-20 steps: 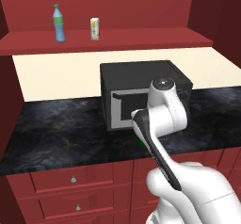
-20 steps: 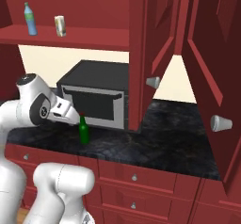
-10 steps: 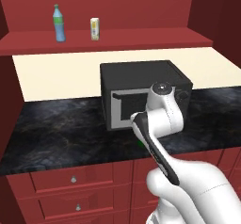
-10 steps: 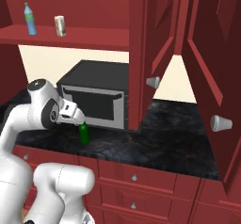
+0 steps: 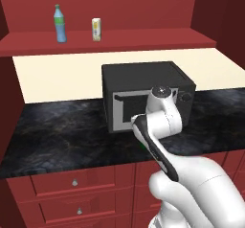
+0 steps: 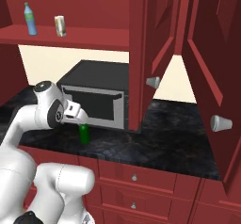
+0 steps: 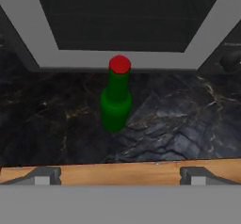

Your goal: Sort all alcoholic drinks to one cabinet, and non-alcoholic drinks to the other.

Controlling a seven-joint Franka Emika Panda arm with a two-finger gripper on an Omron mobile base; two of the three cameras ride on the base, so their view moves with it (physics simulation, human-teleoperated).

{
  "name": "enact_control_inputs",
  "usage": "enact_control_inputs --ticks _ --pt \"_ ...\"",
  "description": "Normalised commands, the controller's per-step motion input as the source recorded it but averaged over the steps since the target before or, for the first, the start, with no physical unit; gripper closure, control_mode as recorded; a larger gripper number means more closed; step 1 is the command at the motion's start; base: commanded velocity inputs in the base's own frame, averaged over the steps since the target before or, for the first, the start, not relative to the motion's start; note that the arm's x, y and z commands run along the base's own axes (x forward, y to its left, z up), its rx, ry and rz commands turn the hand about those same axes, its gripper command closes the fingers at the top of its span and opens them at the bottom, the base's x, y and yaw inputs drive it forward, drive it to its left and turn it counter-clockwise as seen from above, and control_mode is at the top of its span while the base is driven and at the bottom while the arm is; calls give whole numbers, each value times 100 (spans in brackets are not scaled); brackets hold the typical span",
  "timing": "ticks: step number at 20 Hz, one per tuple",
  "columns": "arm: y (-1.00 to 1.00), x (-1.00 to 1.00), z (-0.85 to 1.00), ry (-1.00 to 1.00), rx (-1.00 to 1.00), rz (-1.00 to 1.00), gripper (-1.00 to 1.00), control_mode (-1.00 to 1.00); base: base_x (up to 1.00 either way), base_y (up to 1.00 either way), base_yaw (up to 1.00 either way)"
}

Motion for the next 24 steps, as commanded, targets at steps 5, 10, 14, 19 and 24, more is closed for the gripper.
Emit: enact_control_inputs --ticks 5,10,14,19,24 --pt "0 3 -25 -1 0 0 -100 -100 0 0 0" --pt "-2 0 -17 -14 0 1 -100 -100 0 0 0" --pt "-11 0 -22 -12 0 0 -100 -100 0 0 0" --pt "-11 10 -5 -1 1 0 -100 -100 0 0 0" --pt "0 32 0 0 9 0 -100 -100 0 0 0"
